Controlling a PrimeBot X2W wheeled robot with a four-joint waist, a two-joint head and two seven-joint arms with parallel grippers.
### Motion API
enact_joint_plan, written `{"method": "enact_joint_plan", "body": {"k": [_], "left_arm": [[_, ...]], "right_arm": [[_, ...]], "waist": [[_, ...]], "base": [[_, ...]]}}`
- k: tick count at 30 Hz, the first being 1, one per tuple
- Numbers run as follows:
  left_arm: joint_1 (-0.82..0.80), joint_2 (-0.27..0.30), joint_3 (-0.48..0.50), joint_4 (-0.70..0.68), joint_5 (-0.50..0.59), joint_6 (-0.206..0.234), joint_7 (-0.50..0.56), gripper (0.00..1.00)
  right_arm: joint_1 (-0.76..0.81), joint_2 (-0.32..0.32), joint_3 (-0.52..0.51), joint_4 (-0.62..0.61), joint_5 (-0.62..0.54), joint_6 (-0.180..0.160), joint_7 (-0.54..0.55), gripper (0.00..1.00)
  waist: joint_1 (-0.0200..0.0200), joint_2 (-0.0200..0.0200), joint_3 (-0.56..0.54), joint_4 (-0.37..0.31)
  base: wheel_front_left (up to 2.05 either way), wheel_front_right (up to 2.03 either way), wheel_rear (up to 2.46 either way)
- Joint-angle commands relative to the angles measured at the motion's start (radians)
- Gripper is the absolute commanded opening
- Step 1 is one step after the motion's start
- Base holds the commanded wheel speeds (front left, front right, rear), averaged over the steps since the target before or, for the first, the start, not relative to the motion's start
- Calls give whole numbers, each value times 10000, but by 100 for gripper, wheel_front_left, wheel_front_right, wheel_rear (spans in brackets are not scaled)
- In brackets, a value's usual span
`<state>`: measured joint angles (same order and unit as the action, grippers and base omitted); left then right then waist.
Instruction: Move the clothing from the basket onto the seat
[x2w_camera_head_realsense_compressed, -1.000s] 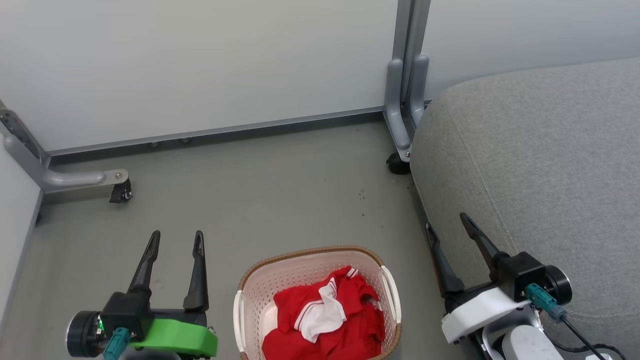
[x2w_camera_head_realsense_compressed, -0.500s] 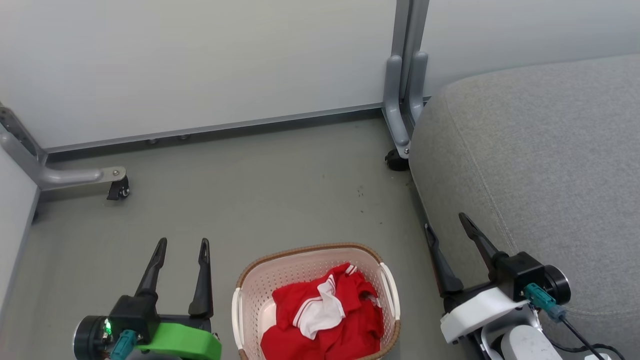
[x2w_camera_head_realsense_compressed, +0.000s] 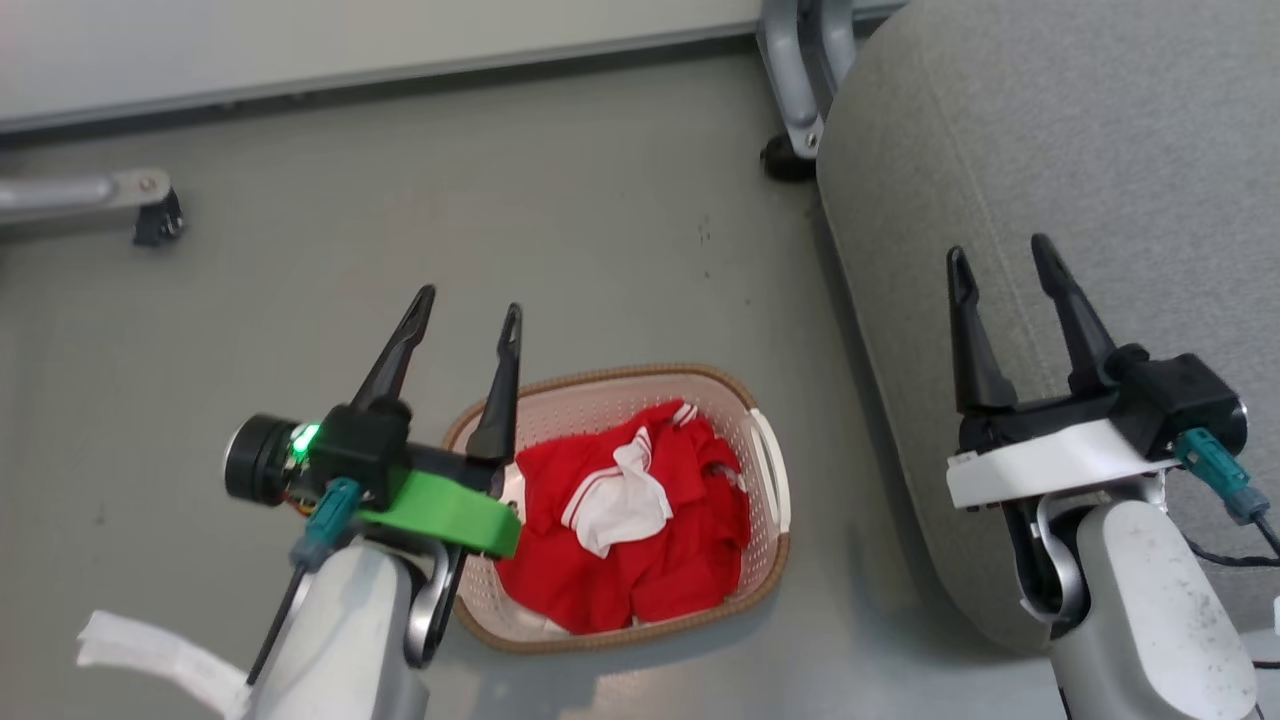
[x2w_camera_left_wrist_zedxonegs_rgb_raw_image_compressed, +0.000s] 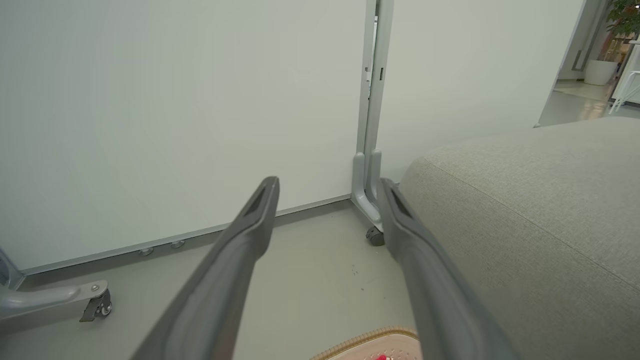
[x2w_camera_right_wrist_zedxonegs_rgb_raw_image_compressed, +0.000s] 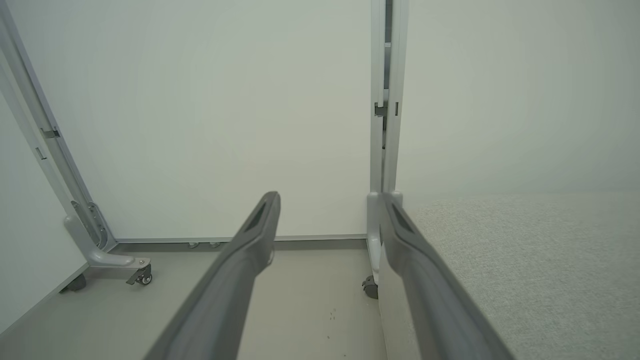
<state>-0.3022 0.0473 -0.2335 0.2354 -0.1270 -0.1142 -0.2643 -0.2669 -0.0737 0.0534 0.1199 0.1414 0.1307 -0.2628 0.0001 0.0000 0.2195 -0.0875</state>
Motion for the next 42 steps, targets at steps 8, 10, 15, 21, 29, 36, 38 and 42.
{"method": "enact_joint_plan", "body": {"k": [8, 10, 15, 21, 29, 36, 38, 42], "left_arm": [[-2863, 158, -1713, 1825, 1106, -159, -3, 100], [-3444, 215, -2318, 2555, 1092, -172, -3, 100], [-5030, 658, -4200, 4664, 969, -170, -5, 100], [-6688, 746, -6696, 7105, 282, -172, -5, 100], [-7875, 699, -8988, 8829, -1235, -173, 335, 100], [-8478, 852, -10175, 9619, -1680, -172, 1022, 100], [-8639, 894, -10257, 9855, -1573, -172, 1233, 100], [-8885, 1043, -10345, 10193, -1389, -172, 1590, 100]], "right_arm": [[-1072, -276, -314, -840, 153, 1, -31, 100], [-1210, -298, -310, -1018, 70, 1, -31, 100], [-1697, -309, 54, -1391, -82, -1, -29, 100], [-2158, -148, 260, -1800, -79, 1, -31, 100], [-2343, 54, 456, -1848, -52, 1, -31, 100], [-2592, 178, 648, -1945, 158, 1, -31, 100], [-2591, 191, 690, -2017, 194, 1, -31, 100], [-2695, 216, 863, -2094, 222, 1, -31, 100]], "waist": [[-1, 0, 4482, 541], [-1, 0, 4887, 507], [-1, 0, 5811, 187], [-1, 0, 6722, -360], [-1, 0, 7500, -910], [-1, 0, 8036, -1202], [-1, 0, 8171, -1278], [-1, 0, 8475, -1435]], "base": [[0, 0, 0], [0, 0, 0], [0, 0, 0], [0, 0, 0], [0, 0, 0], [0, 0, 0], [0, 0, 0], [0, 0, 0]]}}
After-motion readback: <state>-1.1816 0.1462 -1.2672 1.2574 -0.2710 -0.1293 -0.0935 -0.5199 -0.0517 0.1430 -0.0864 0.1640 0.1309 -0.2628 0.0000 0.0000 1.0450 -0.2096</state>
